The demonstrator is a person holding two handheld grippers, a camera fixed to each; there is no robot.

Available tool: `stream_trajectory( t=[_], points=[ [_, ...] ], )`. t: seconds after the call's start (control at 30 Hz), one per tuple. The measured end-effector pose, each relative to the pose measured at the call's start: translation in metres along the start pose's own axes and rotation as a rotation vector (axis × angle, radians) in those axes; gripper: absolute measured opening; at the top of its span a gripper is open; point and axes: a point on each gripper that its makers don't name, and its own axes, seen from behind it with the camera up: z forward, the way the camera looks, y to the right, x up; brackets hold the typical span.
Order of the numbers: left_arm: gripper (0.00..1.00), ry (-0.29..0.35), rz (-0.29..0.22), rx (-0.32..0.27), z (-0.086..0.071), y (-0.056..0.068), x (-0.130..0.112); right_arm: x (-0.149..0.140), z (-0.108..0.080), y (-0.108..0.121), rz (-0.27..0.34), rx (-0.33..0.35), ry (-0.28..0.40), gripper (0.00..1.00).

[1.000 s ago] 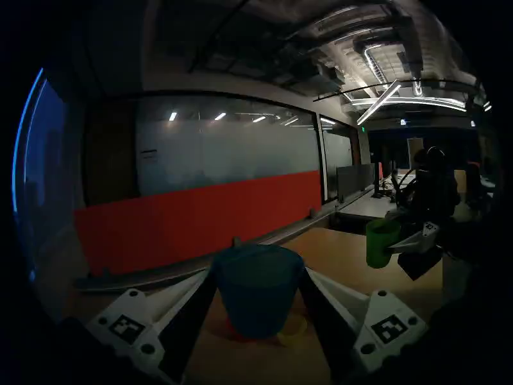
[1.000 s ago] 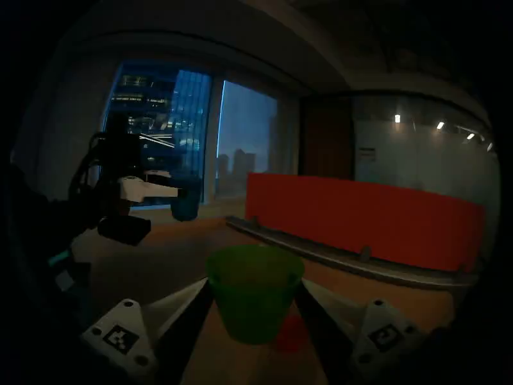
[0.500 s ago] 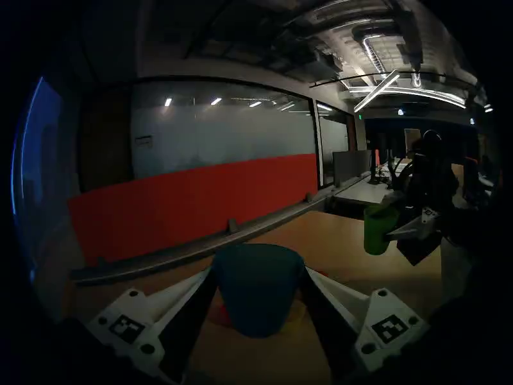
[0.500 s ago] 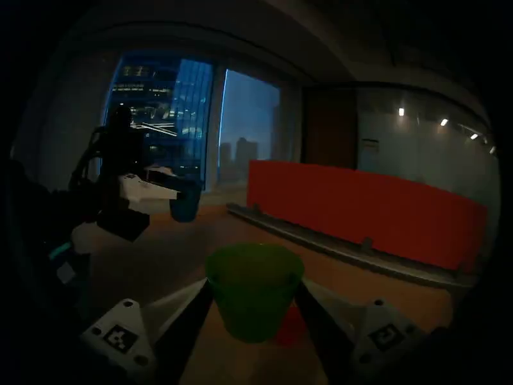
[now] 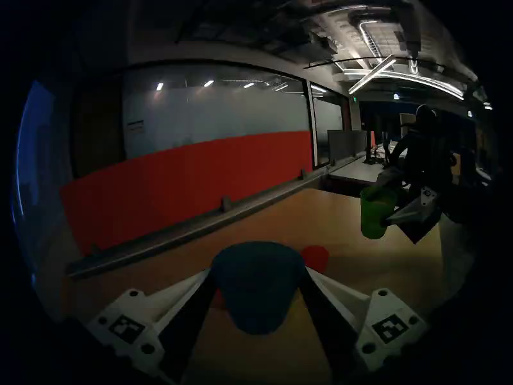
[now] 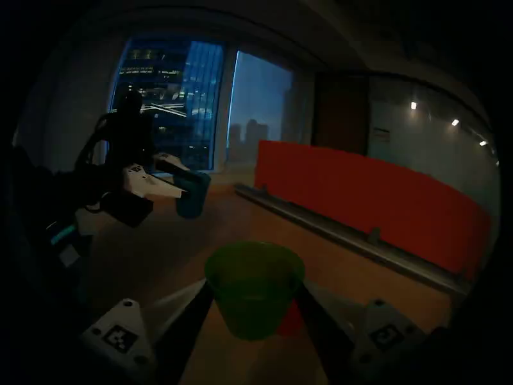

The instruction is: Pour water

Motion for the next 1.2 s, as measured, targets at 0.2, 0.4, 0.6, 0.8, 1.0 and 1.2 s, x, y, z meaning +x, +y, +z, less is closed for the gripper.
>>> stream_trajectory(
  t=[0.2, 0.4, 0.6, 0.8, 1.0, 1.2],
  points=[
    [0.87, -0.042, 0.006, -0.013, 0.007, 0.0, -0.015, -0.012, 0.005, 0.001, -0.011, 0.017, -0.045, 1.0],
    [0.87, -0.079, 0.018, -0.036, 0.014, 0.003, -0.031, -0.023, 0.01, 0.002, -0.017, 0.036, -0.079, 1.0],
    [0.87, -0.122, 0.03, -0.049, 0.019, 0.005, -0.049, -0.032, 0.014, 0.003, -0.005, 0.058, -0.11, 1.0],
    [0.87, -0.161, 0.044, -0.068, 0.023, 0.008, -0.066, -0.042, 0.018, 0.005, -0.01, 0.072, -0.147, 1.0],
    [0.87, -0.208, 0.063, -0.085, 0.025, 0.011, -0.085, -0.055, 0.021, 0.006, -0.017, 0.083, -0.19, 1.0],
    [0.87, -0.253, 0.086, -0.11, 0.028, 0.015, -0.103, -0.065, 0.025, 0.004, -0.021, 0.1, -0.224, 1.0]
  ],
)
